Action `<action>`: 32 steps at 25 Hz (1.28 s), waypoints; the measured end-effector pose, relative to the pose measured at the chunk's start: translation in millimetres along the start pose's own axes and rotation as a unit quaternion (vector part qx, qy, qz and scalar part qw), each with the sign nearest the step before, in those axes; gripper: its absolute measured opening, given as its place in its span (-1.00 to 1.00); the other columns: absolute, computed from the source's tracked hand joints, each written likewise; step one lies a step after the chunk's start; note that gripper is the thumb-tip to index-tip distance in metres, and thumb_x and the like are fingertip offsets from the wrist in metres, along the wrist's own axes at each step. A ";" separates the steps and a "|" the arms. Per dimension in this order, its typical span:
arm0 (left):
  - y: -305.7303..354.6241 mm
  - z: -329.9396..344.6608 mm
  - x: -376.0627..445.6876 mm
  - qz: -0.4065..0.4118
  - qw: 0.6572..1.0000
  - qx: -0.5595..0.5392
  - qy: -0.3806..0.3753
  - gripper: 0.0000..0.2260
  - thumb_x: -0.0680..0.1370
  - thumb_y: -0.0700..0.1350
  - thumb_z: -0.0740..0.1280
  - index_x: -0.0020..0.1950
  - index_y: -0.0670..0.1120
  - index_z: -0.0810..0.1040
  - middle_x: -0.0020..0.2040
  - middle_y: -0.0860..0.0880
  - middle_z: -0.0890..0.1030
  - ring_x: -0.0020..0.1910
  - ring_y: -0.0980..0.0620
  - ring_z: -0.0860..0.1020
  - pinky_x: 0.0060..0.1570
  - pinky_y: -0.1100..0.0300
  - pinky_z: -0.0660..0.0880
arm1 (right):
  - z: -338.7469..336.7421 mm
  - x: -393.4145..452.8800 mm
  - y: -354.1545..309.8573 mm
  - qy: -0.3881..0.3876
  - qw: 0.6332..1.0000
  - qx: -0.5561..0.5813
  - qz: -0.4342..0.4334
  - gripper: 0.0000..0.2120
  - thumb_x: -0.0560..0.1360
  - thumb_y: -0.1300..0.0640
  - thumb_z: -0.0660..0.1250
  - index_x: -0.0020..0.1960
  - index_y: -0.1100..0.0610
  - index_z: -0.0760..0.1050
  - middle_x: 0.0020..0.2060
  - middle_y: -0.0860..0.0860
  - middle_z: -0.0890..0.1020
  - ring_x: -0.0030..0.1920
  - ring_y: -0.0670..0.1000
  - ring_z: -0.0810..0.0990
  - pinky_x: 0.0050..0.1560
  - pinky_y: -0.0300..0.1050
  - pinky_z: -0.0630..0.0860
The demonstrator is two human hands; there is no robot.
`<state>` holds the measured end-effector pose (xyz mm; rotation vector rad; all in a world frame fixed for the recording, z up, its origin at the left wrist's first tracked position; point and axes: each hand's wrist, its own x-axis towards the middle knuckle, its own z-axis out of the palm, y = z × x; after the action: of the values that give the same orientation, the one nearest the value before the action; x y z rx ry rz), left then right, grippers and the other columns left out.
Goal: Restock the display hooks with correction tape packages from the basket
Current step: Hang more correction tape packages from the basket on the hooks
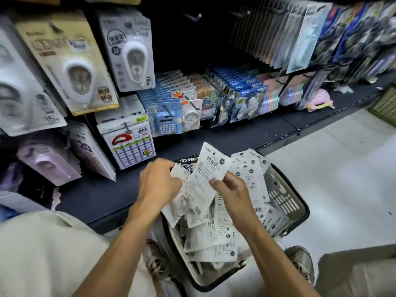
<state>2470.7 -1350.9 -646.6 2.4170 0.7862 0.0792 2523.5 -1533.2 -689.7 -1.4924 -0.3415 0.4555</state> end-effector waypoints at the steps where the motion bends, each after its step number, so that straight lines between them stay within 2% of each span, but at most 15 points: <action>1: 4.3 -16.4 1.4 0.011 0.999 -0.029 -0.009 -0.91 0.40 -0.22 0.47 -0.22 -0.03 0.69 -0.29 0.02 0.65 -0.24 -0.07 0.63 -0.38 0.19 0.44 | 5.0 0.5 -7.8 -0.027 1.000 0.005 -0.010 -0.76 0.55 0.05 0.37 -0.09 0.25 0.52 0.01 0.24 0.65 0.02 0.23 0.64 0.00 -0.05 0.52; 3: 10.2 -46.8 4.7 0.045 0.993 -0.086 -0.067 -0.90 0.45 -0.19 0.52 -0.14 0.03 0.75 -0.23 0.03 0.72 -0.19 -0.01 0.68 -0.22 0.12 0.59 | 14.3 0.5 -22.7 -0.097 0.995 0.000 -0.038 -0.77 0.58 -0.05 0.32 -0.09 0.11 0.56 0.24 0.00 0.62 0.24 0.02 0.60 0.16 -0.10 0.47; 5: 13.5 -70.3 11.0 0.079 0.977 -0.140 -0.137 -0.86 0.49 -0.26 0.48 -0.08 -0.03 0.77 -0.19 -0.01 0.76 -0.21 0.02 0.70 -0.20 0.08 0.64 | 20.1 1.9 -37.1 -0.149 0.982 -0.077 -0.082 -0.78 0.57 -0.09 0.32 0.19 -0.11 0.61 0.45 -0.17 0.44 0.45 -0.13 0.40 0.30 -0.12 0.38; 8: 17.2 -96.9 22.5 0.107 0.942 -0.229 -0.221 -0.82 0.53 -0.35 0.44 -0.01 -0.11 0.77 -0.11 -0.06 0.77 -0.22 0.08 0.69 -0.28 0.21 0.63 | 21.0 9.2 -56.7 -0.130 0.964 -0.197 -0.121 -0.20 0.40 -0.10 0.54 0.50 -0.40 0.21 0.50 -0.33 0.24 0.52 -0.18 0.26 0.42 -0.04 0.36; 11: 24.8 -105.9 31.3 0.114 0.909 -0.303 -0.263 -0.73 0.50 -0.41 0.44 -0.06 -0.06 0.79 -0.05 -0.10 0.77 -0.13 0.05 0.71 -0.20 0.19 0.65 | 22.1 20.7 -78.1 -0.123 0.975 -0.177 -0.046 0.12 0.20 -0.14 0.67 0.53 -0.42 0.03 0.46 -0.26 0.38 0.42 -0.15 0.44 0.36 -0.04 0.44; 14: 35.2 -97.4 42.8 0.052 0.920 -0.330 -0.203 -0.75 0.44 -0.40 0.51 -0.21 -0.04 0.78 -0.16 -0.10 0.77 -0.19 -0.01 0.70 -0.15 0.07 0.69 | 17.3 24.6 -89.4 -0.178 0.978 -0.087 0.059 -0.06 0.23 -0.10 0.63 0.51 -0.19 0.27 0.19 -0.13 0.66 0.11 -0.06 0.67 0.03 -0.10 0.61; 18: 48.1 -86.1 58.2 -0.038 0.913 -0.372 -0.165 -0.81 0.34 -0.39 0.57 -0.17 -0.14 0.74 -0.31 -0.09 0.73 -0.40 0.00 0.66 -0.30 0.12 0.63 | -4.5 18.8 -101.8 -0.294 0.940 0.101 0.140 -0.17 0.31 0.03 0.62 0.51 -0.05 0.35 0.36 0.19 0.56 0.24 0.22 0.61 0.14 0.05 0.59; 21: 60.3 -77.4 66.9 -0.074 0.888 -0.441 -0.105 -0.83 0.33 -0.37 0.60 -0.31 -0.12 0.73 -0.33 -0.07 0.72 -0.41 0.01 0.66 -0.34 0.16 0.61 | -5.2 31.3 -110.3 -0.211 0.964 0.032 0.155 -0.30 0.26 0.16 0.62 0.37 -0.02 0.51 0.21 0.27 0.64 0.02 0.24 0.65 0.00 0.08 0.60; 22: 63.8 -76.9 69.6 -0.092 0.866 -0.486 -0.066 -0.82 0.34 -0.34 0.60 -0.37 -0.11 0.71 -0.31 -0.08 0.73 -0.40 0.01 0.67 -0.36 0.18 0.61 | -1.7 37.7 -114.6 -0.163 0.975 0.011 0.152 -0.34 0.24 0.17 0.63 0.32 0.02 0.55 0.14 0.28 0.67 -0.04 0.24 0.65 -0.07 0.07 0.59; 23: 65.1 -77.1 70.9 -0.114 0.821 -0.557 -0.056 -0.84 0.37 -0.29 0.59 -0.35 -0.11 0.71 -0.26 -0.11 0.74 -0.39 -0.01 0.68 -0.38 0.17 0.62 | 1.2 45.0 -120.3 -0.116 0.983 0.007 0.143 -0.35 0.22 0.17 0.65 0.28 0.06 0.56 0.08 0.26 0.70 -0.09 0.24 0.66 -0.10 0.09 0.61; 25: 72.3 -81.2 64.7 -0.128 0.698 -0.693 -0.127 -0.86 0.48 -0.08 0.51 -0.22 -0.12 0.74 -0.16 -0.17 0.75 -0.33 -0.10 0.71 -0.35 0.09 0.66 | 6.2 63.0 -135.5 -0.034 0.993 0.034 0.107 -0.31 0.15 0.13 0.70 0.24 0.12 0.56 -0.01 0.22 0.73 -0.12 0.24 0.70 -0.08 0.16 0.65; 26: 76.4 -81.8 57.0 -0.109 0.670 -0.712 -0.181 -0.77 0.50 0.03 0.48 -0.15 -0.13 0.77 -0.11 -0.18 0.75 -0.28 -0.13 0.73 -0.31 0.05 0.67 | 10.1 72.3 -143.3 -0.003 0.995 0.051 0.083 -0.32 0.15 0.08 0.68 0.22 0.13 0.57 -0.04 0.25 0.72 -0.12 0.24 0.70 -0.07 0.20 0.65; 28: 83.1 -77.5 46.0 -0.067 0.703 -0.683 -0.188 -0.65 0.40 0.10 0.54 0.05 -0.11 0.75 -0.02 -0.19 0.75 -0.17 -0.16 0.74 -0.27 0.04 0.66 | 20.2 90.9 -155.3 0.031 0.994 0.092 0.043 -0.41 0.23 0.00 0.63 0.19 0.15 0.59 -0.05 0.32 0.69 -0.07 0.24 0.69 -0.03 0.23 0.63; 30: 83.4 -86.4 47.4 -0.054 0.729 -0.673 -0.109 -0.42 0.26 0.03 0.63 0.23 -0.14 0.65 0.05 -0.19 0.74 -0.07 -0.20 0.74 -0.24 0.02 0.65 | 27.7 106.4 -162.9 0.007 0.990 0.142 0.009 -0.48 0.34 0.00 0.57 0.24 0.17 0.58 0.04 0.24 0.71 0.03 0.24 0.72 -0.04 0.17 0.66; 32: 76.5 -108.7 56.1 -0.006 0.750 -0.660 -0.048 -0.35 0.20 -0.03 0.67 0.24 -0.15 0.63 0.06 -0.19 0.74 -0.02 -0.21 0.73 -0.17 -0.02 0.67 | 26.6 116.9 -170.6 -0.042 0.981 0.183 -0.040 -0.55 0.44 0.07 0.50 0.29 0.16 0.55 0.14 0.17 0.70 0.10 0.21 0.71 -0.06 0.07 0.67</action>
<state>2531.7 -1313.3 -521.4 1.0292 0.4094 0.3641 2625.8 -1456.2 -525.2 -1.1009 -0.3618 0.4895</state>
